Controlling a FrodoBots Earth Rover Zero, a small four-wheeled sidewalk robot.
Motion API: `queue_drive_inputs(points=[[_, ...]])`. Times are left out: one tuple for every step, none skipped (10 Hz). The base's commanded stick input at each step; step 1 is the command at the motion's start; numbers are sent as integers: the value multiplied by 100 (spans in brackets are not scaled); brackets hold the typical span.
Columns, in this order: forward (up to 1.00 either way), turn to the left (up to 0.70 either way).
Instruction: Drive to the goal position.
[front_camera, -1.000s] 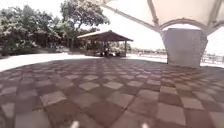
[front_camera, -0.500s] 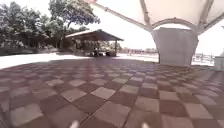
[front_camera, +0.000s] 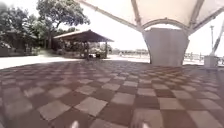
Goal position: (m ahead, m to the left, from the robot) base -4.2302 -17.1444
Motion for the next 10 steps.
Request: queue_drive_inputs(points=[[70,-35],[70,-35],[70,-35],[70,-35],[70,-35],[77,-35],[85,-34],[85,-34],[85,-34],[85,-34]])
